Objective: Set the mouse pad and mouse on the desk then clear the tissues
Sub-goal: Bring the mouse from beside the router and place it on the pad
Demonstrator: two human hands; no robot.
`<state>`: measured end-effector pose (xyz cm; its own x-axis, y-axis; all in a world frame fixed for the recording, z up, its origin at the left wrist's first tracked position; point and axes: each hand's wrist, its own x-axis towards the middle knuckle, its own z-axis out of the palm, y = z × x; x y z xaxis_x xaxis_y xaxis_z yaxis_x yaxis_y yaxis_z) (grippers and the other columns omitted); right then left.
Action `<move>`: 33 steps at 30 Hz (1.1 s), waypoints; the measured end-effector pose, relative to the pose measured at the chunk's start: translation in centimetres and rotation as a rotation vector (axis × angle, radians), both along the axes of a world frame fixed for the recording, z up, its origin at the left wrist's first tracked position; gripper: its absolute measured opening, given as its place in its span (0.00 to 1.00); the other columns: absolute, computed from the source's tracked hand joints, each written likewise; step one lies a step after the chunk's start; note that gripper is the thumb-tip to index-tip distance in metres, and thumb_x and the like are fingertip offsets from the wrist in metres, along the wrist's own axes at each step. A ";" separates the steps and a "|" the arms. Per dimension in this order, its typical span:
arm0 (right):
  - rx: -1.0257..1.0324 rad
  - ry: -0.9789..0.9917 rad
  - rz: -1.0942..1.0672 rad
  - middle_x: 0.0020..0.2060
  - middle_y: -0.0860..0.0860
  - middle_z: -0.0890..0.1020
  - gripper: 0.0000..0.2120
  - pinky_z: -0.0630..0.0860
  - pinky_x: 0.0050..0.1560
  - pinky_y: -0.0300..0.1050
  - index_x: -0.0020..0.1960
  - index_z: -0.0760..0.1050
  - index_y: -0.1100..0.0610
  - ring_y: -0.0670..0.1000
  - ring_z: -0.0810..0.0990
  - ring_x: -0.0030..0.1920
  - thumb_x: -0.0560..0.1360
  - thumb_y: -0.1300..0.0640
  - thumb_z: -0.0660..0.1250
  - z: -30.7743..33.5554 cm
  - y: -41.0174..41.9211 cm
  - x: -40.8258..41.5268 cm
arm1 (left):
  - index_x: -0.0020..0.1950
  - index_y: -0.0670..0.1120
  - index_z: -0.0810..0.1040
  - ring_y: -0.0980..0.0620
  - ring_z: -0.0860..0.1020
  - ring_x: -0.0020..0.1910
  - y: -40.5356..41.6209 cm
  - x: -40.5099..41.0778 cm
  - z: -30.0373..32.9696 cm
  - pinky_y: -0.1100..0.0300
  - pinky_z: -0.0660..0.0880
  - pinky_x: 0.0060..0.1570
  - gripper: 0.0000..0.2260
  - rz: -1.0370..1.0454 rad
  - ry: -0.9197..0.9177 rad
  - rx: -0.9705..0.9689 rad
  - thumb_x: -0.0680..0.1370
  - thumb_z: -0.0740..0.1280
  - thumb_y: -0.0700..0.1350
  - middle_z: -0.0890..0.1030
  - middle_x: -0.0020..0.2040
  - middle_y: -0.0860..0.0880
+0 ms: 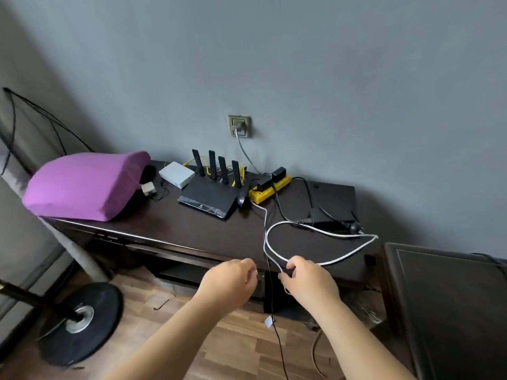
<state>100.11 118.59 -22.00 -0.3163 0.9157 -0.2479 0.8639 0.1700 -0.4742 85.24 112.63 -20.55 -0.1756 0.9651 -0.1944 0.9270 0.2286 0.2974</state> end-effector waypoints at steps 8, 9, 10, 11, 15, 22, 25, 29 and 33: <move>-0.144 0.064 -0.079 0.51 0.50 0.80 0.16 0.72 0.48 0.45 0.57 0.72 0.53 0.53 0.77 0.53 0.74 0.45 0.63 -2.2 7.0 -2.0 | 0.57 0.49 0.75 0.48 0.77 0.54 6.3 -3.1 -2.0 0.56 0.73 0.51 0.12 0.079 -0.063 -0.065 0.79 0.55 0.49 0.80 0.55 0.50; -0.168 0.089 -0.086 0.52 0.51 0.80 0.18 0.72 0.50 0.45 0.58 0.72 0.54 0.54 0.77 0.53 0.74 0.45 0.64 -2.5 7.9 -3.1 | 0.57 0.49 0.75 0.48 0.77 0.54 7.1 -4.1 -2.2 0.56 0.73 0.51 0.12 0.096 -0.076 -0.072 0.79 0.55 0.49 0.80 0.55 0.50; -0.191 0.123 -0.094 0.52 0.52 0.80 0.19 0.72 0.51 0.46 0.60 0.71 0.55 0.54 0.76 0.54 0.74 0.45 0.64 -2.7 8.6 -4.1 | 0.57 0.49 0.75 0.47 0.77 0.54 7.6 -4.8 -2.3 0.56 0.73 0.51 0.12 0.102 -0.087 -0.073 0.79 0.56 0.49 0.80 0.55 0.49; -0.212 0.152 -0.099 0.52 0.52 0.80 0.20 0.72 0.52 0.46 0.61 0.71 0.57 0.54 0.76 0.55 0.74 0.46 0.64 -3.1 9.5 -5.4 | 0.57 0.48 0.75 0.47 0.77 0.54 8.4 -5.8 -2.6 0.56 0.73 0.51 0.12 0.103 -0.092 -0.082 0.78 0.56 0.48 0.80 0.54 0.49; -0.334 0.271 -0.183 0.59 0.55 0.78 0.24 0.69 0.58 0.47 0.65 0.69 0.60 0.56 0.73 0.61 0.75 0.47 0.65 -5.0 14.3 -11.5 | 0.58 0.48 0.75 0.46 0.77 0.54 12.1 -10.4 -3.7 0.57 0.72 0.52 0.13 0.115 -0.104 -0.121 0.78 0.56 0.48 0.80 0.54 0.48; -0.436 0.268 -0.378 0.65 0.58 0.73 0.25 0.67 0.60 0.46 0.67 0.66 0.62 0.57 0.70 0.64 0.76 0.49 0.64 -8.6 22.8 -21.3 | 0.57 0.46 0.75 0.44 0.77 0.54 19.5 -21.1 -6.8 0.56 0.72 0.50 0.13 0.097 -0.125 -0.232 0.78 0.56 0.46 0.82 0.54 0.46; -0.454 0.229 -0.459 0.63 0.59 0.73 0.25 0.68 0.56 0.47 0.67 0.64 0.64 0.59 0.71 0.62 0.77 0.50 0.63 -10.1 25.8 -24.4 | 0.61 0.46 0.74 0.46 0.77 0.55 22.7 -24.8 -7.2 0.58 0.72 0.51 0.14 0.070 -0.133 -0.282 0.79 0.55 0.46 0.81 0.55 0.46; -0.465 0.219 -0.611 0.67 0.60 0.69 0.31 0.69 0.60 0.50 0.71 0.57 0.63 0.61 0.69 0.65 0.75 0.51 0.65 -12.2 28.9 -26.7 | 0.61 0.46 0.73 0.46 0.77 0.54 25.7 -27.6 -8.0 0.56 0.73 0.52 0.14 0.039 -0.169 -0.338 0.80 0.54 0.46 0.80 0.56 0.45; -0.504 0.179 -0.667 0.66 0.60 0.71 0.32 0.71 0.56 0.53 0.72 0.56 0.62 0.62 0.71 0.63 0.75 0.50 0.65 -14.1 30.4 -27.8 | 0.61 0.47 0.74 0.47 0.77 0.55 27.3 -28.5 -8.6 0.59 0.71 0.51 0.14 0.004 -0.226 -0.377 0.79 0.55 0.46 0.80 0.57 0.46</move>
<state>72.36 149.00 -36.13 0.1768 0.7179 -0.6733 0.6130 -0.6155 -0.4953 56.73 139.89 -29.10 -0.0920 0.8189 -0.5665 0.8473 0.3632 0.3876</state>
